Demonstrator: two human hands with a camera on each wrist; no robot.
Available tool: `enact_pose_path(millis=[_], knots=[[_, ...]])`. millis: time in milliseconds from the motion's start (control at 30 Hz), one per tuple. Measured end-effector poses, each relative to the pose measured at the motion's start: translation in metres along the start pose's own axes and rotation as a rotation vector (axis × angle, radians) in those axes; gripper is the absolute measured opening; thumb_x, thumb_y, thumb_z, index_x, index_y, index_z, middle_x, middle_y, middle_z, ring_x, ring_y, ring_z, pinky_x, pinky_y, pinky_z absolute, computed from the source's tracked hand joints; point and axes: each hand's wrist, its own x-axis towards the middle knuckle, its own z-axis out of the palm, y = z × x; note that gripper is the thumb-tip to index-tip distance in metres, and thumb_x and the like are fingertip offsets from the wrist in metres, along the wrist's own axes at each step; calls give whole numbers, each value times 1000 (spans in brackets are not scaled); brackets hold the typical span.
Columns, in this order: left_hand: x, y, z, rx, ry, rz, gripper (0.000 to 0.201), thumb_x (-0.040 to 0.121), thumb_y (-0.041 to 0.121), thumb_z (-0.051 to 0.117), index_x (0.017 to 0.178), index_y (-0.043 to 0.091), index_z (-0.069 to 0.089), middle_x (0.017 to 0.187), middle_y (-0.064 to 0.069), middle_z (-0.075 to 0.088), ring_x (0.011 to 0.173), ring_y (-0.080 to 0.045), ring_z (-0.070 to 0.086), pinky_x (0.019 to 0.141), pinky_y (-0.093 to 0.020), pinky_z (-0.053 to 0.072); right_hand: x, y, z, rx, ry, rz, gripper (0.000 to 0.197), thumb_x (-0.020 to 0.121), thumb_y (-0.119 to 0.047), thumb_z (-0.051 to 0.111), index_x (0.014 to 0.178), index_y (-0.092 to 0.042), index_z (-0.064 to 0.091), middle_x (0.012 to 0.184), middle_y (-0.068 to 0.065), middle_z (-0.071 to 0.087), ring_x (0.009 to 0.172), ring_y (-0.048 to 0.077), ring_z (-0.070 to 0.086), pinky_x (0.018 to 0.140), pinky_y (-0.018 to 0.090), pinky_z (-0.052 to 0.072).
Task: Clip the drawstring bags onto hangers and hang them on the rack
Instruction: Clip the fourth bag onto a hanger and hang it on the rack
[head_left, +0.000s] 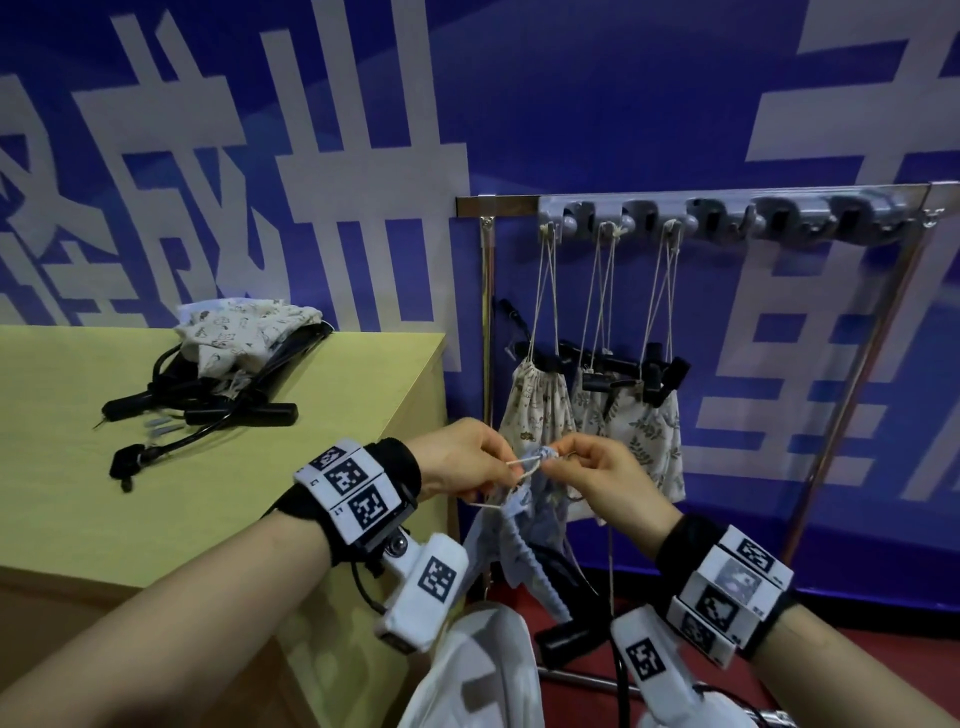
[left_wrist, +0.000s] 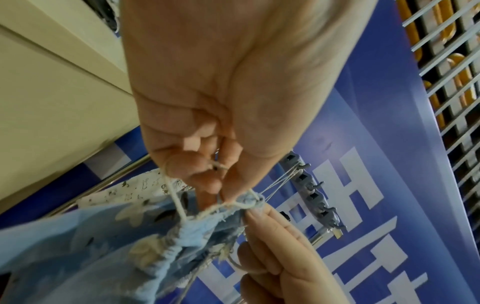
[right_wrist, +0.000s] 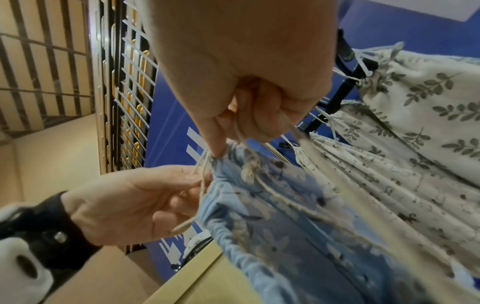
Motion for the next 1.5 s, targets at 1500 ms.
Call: enact_pose_path(millis=[1500], knots=[[0,29,-45,-1065,174,142,22,95,11,45,76,13,57,73,-1,55,71,-15,54,76,-29,45,11,72,-2,-333,-233,66,33,77,-52,72,75,-20,68,64,-3,59,61,11,53,60,33,42]])
